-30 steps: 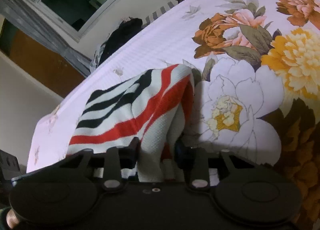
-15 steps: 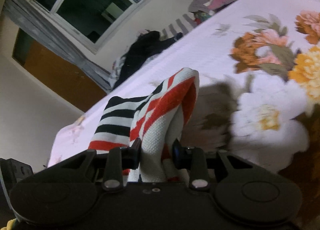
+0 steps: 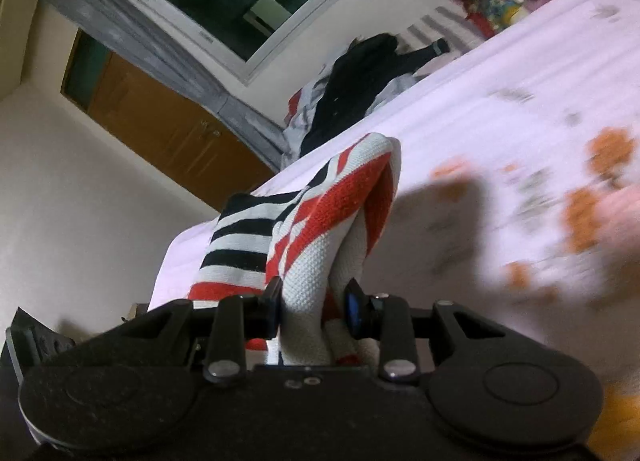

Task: Fold small clothes

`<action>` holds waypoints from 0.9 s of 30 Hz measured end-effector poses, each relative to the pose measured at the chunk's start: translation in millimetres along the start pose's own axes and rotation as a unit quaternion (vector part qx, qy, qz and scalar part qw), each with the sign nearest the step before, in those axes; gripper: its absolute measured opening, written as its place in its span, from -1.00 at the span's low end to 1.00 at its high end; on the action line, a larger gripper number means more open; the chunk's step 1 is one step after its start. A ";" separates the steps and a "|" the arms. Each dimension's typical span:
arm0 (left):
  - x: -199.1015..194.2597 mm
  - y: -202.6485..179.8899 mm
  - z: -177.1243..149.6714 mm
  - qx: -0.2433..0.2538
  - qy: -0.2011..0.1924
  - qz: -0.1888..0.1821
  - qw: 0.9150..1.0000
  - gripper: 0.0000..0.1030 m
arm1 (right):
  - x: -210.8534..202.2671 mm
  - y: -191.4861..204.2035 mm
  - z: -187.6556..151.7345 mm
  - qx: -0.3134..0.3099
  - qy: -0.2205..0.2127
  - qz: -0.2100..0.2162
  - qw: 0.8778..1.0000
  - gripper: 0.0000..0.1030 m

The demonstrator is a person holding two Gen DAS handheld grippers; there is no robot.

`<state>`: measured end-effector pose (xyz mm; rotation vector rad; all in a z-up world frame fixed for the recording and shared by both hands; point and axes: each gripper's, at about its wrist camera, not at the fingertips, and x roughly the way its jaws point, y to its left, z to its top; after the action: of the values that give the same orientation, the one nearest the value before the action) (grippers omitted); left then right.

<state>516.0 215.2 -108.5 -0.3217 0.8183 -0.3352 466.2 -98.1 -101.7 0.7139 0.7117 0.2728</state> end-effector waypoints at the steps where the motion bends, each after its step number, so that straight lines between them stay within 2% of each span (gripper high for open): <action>1: -1.3 17.6 4.9 0.005 0.002 0.004 1.000 -0.15 | 13.0 8.6 -5.6 0.002 0.001 0.000 1.000 -0.42; 5: 5.9 62.4 13.4 0.015 0.007 0.021 1.000 -0.15 | 64.5 26.0 -20.8 0.008 0.016 -0.010 1.000 -0.42; 9: 16.4 102.5 3.2 0.012 0.015 0.028 0.999 -0.15 | 100.9 28.1 -32.9 0.004 0.032 -0.038 0.999 -0.42; 11: 20.1 114.5 -5.3 0.005 0.005 0.023 1.000 -0.07 | 106.1 24.7 -32.3 0.000 0.030 -0.056 0.998 -0.42; 13: 24.6 117.6 -11.7 0.002 -0.002 0.028 1.000 0.16 | 108.6 22.2 -28.5 -0.007 0.038 -0.073 0.997 -0.38; 14: 24.2 119.0 -14.7 0.008 -0.007 0.031 0.999 0.21 | 108.4 24.0 -29.6 -0.017 0.041 -0.082 0.996 -0.37; 18: 17.6 117.0 -7.8 0.001 -0.015 0.036 0.999 0.24 | 103.7 33.8 -32.7 -0.016 0.038 -0.094 0.995 -0.20; 21: 1.5 116.9 -0.2 -0.007 -0.061 0.039 0.997 0.24 | 101.1 33.4 -28.4 -0.020 0.029 -0.105 0.994 -0.05; 24: 16.4 117.6 11.6 -0.014 -0.054 0.048 0.997 0.24 | 113.7 29.2 -18.0 -0.016 0.031 -0.111 0.993 -0.12; 27: 40.2 129.3 14.2 -0.060 -0.031 0.068 0.995 0.24 | 127.3 29.4 -12.7 -0.023 0.032 -0.125 0.991 -0.33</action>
<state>573.7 317.2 -177.7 -0.3853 0.7973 -0.1488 551.3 -11.9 -152.3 0.5676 0.8459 0.0823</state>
